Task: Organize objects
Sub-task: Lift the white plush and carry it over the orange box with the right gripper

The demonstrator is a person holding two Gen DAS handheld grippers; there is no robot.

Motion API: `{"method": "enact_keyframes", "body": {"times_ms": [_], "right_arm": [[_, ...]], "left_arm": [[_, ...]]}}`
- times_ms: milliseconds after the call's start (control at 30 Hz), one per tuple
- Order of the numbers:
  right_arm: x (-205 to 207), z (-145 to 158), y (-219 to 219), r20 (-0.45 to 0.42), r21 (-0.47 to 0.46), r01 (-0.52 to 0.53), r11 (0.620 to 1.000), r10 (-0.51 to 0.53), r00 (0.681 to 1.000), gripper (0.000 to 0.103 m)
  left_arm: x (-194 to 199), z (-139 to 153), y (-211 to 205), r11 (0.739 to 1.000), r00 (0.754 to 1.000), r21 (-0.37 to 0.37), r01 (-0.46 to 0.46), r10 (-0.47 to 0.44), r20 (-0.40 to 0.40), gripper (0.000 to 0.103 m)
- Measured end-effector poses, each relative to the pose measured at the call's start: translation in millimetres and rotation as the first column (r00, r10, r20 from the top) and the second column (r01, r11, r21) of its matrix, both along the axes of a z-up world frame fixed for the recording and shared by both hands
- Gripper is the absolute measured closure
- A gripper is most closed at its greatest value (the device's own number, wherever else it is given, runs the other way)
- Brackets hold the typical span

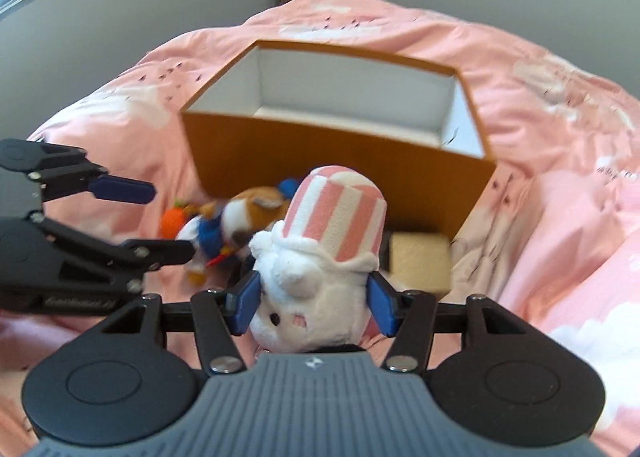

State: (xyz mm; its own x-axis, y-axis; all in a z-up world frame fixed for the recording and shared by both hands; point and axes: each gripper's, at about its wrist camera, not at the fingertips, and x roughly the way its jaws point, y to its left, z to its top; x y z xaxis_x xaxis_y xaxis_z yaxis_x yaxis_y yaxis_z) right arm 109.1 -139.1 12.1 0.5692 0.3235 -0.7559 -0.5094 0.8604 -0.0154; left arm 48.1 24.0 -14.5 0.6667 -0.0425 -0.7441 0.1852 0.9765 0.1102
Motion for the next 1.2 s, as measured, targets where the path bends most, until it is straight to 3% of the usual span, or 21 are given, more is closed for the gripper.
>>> {"method": "enact_keyframes", "body": {"times_ms": [267,467,533,633,800,1000,1200], "right_arm": [[29,-17,-13,-0.098,0.052,0.02,0.998,-0.015,0.995,0.04],[33,-21,-17,-0.125,0.097,0.017,0.995,-0.004,0.992,0.036],[33,-23,-18,-0.128,0.108,0.014,0.994,0.0,0.992,0.034],[36,-27,-18,-0.139,0.127,0.013,0.992,0.005,0.99,0.033],[37,-30,-16,-0.137,0.143,0.008,0.99,0.011,0.991,0.034],[32,-18,-15,-0.092,0.134,-0.009,0.991,0.021,0.996,0.037],[31,5,-18,-0.042,0.133,-0.03,0.991,0.036,0.998,0.038]], "left_arm": [[24,-17,-11,0.987,0.988,0.073,0.143,-0.137,-0.075,0.026],[41,-32,-14,0.973,0.975,0.126,0.194,-0.177,-0.136,0.026],[47,-36,-12,0.978,0.975,0.102,0.181,-0.164,-0.15,0.028],[56,-45,-5,0.992,0.978,0.032,0.118,-0.111,-0.174,0.041],[48,-48,4,0.999,0.989,-0.052,0.014,-0.021,-0.147,0.054],[28,-36,13,0.986,0.992,-0.153,-0.071,0.054,-0.117,0.062],[14,-5,25,0.958,0.992,-0.26,-0.122,0.11,-0.062,0.063]]}}
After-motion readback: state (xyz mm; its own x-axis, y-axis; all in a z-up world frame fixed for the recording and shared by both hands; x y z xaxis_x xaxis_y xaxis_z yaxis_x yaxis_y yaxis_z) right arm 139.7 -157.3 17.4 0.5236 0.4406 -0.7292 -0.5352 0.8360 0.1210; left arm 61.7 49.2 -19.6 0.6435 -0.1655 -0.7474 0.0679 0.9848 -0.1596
